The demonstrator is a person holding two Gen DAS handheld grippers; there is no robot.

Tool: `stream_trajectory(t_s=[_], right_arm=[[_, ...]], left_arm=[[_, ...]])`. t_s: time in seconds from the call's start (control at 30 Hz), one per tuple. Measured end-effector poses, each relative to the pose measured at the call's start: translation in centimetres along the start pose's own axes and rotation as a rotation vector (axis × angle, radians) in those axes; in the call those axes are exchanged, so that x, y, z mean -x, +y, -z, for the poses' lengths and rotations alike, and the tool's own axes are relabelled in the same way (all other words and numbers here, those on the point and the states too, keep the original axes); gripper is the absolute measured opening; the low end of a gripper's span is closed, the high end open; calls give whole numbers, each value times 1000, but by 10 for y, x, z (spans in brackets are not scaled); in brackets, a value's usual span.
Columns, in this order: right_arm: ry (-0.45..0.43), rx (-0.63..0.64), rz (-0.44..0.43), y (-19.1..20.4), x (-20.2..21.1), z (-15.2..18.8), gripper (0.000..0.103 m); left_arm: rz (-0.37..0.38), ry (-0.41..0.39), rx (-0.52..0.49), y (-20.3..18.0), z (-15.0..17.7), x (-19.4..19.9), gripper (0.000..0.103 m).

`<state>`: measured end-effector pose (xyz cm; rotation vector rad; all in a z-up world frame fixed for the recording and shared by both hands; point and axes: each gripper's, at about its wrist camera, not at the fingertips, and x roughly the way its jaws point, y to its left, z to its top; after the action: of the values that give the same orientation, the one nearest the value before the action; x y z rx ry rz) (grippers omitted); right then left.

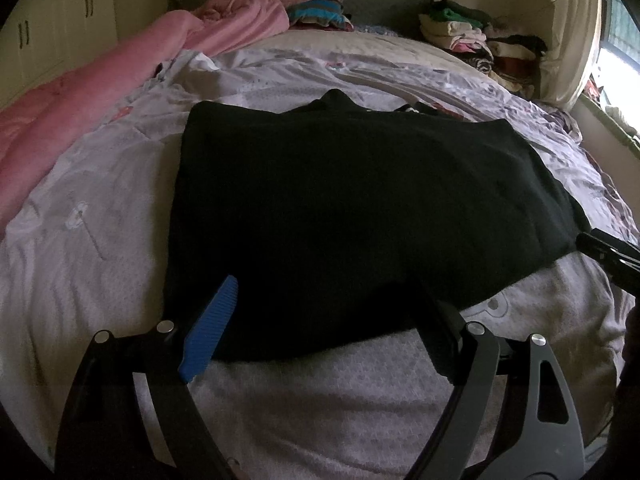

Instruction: Fold small clothes

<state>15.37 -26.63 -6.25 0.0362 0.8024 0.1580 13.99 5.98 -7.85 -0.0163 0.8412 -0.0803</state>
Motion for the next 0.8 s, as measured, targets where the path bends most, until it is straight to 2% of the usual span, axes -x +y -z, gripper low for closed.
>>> stream_trajectory(t_s=[0.17, 0.3, 0.4, 0.47, 0.57, 0.8], right_arm=[[-20, -6, 6, 0, 10, 1, 85], [-39, 8, 19, 4, 18, 2, 94], [-47, 19, 23, 7, 22, 1, 95], [-52, 25, 22, 9, 25, 1, 95], [-71, 26, 36, 11, 29, 1, 95], [-96, 25, 32, 14, 38, 1, 95]], left_arm=[[7, -6, 7, 0, 2, 6, 77], [16, -18, 15, 1, 3, 13, 84], [18, -28, 23, 1, 4, 19, 87], [16, -33, 26, 1, 5, 23, 94], [-4, -37, 33, 3, 6, 28, 94], [1, -31, 62, 8, 9, 36, 94]])
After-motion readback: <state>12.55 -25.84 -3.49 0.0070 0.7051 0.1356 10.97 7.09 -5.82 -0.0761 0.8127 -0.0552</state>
